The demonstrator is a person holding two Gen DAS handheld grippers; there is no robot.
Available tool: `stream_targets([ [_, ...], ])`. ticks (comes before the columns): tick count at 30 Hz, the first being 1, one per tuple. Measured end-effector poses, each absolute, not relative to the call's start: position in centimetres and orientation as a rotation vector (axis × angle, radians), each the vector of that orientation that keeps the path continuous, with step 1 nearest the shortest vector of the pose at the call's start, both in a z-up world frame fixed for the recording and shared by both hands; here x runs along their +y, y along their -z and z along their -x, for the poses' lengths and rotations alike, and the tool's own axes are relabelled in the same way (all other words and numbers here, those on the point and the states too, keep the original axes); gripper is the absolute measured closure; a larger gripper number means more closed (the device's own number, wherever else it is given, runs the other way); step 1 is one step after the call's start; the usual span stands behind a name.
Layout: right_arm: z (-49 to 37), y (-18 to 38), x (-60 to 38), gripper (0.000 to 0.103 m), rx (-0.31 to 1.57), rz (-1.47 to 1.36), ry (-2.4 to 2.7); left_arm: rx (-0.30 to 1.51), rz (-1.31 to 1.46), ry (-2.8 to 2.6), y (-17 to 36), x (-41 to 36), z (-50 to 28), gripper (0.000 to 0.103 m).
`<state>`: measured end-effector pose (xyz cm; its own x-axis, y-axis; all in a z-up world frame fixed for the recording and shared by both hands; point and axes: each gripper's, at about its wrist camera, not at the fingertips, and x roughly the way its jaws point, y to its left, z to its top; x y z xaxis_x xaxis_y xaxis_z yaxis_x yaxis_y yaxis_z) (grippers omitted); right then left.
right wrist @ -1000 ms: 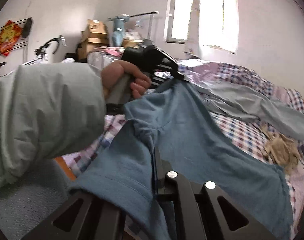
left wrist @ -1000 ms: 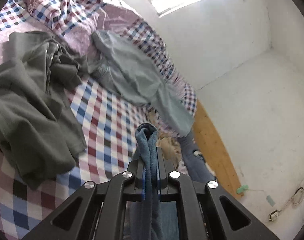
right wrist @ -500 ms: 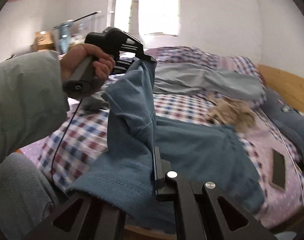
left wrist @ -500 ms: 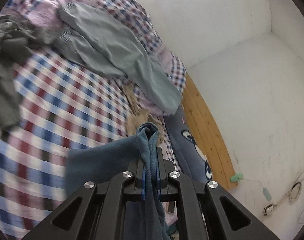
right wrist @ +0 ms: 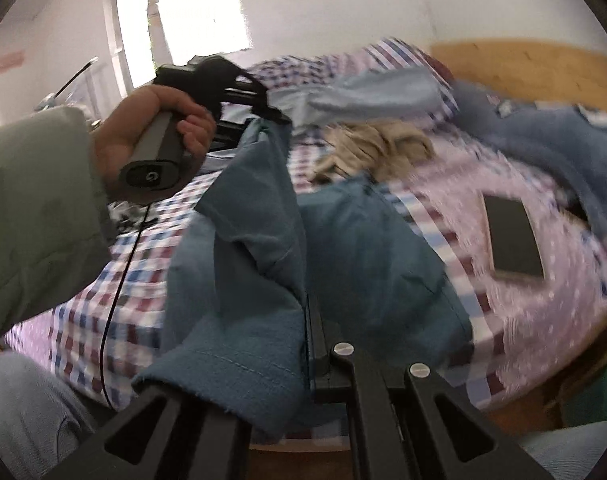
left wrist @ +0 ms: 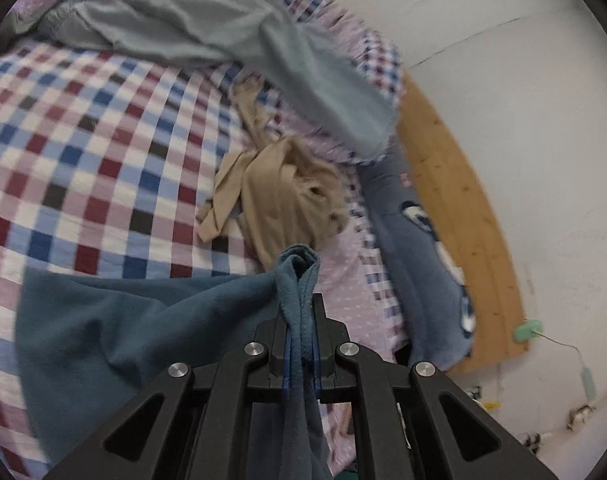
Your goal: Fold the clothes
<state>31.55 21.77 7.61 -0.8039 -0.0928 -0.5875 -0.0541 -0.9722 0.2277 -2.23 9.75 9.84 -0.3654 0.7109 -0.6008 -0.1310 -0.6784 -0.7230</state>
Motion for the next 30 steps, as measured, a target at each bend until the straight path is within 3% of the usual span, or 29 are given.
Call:
stream_targets([
  [10,-30.1,-4.8,25.0,0.1,-0.508,-1.046,2.926,-0.698,1.447,-2.168,-6.1,15.2,4.5,0.097],
  [13,-29.2,-3.0,25.9,0.096,-0.55,-1.141,2.889,-0.673,1.477,-2.174,-5.1,16.3,5.0,0.096],
  [14,-29.1,-2.5,26.2,0.091,-0.561,-1.165,2.887,-0.694,1.482,-2.159,-4.8,16.3,5.2,0.09],
  [15,-29.2,-2.3,26.4,0.088,-0.57,-1.177,2.89,-0.717,1.486,-2.142,-4.5,16.4,5.3,0.077],
  [16,-29.3,-2.2,26.7,0.078,-0.578,-1.179,2.896,-0.748,1.475,-2.113,-4.3,16.2,5.4,0.065],
  [17,-29.5,-2.2,27.0,0.066,-0.585,-1.176,2.909,-0.768,1.449,-2.102,-4.6,15.7,5.2,0.041],
  [18,-29.8,-2.3,27.3,0.061,-0.592,-1.165,2.926,-0.785,1.422,-2.094,-4.9,15.3,5.1,0.03],
  [20,-30.3,-2.4,27.9,0.053,-0.605,-1.138,2.953,-0.807,1.365,-2.082,-5.6,14.1,4.6,0.026],
  [22,-30.5,-2.5,28.1,0.052,-0.585,-1.128,2.96,-0.784,1.31,-2.104,-6.9,12.1,3.6,0.025],
  [26,-30.7,-3.0,26.9,0.051,-0.369,-1.112,3.027,-0.664,1.214,-2.194,-8.4,7.8,-0.1,0.02],
  [30,-31.4,-3.8,25.7,0.049,-0.183,-1.042,3.093,-0.569,1.238,-2.222,-6.5,4.2,-4.2,0.02],
])
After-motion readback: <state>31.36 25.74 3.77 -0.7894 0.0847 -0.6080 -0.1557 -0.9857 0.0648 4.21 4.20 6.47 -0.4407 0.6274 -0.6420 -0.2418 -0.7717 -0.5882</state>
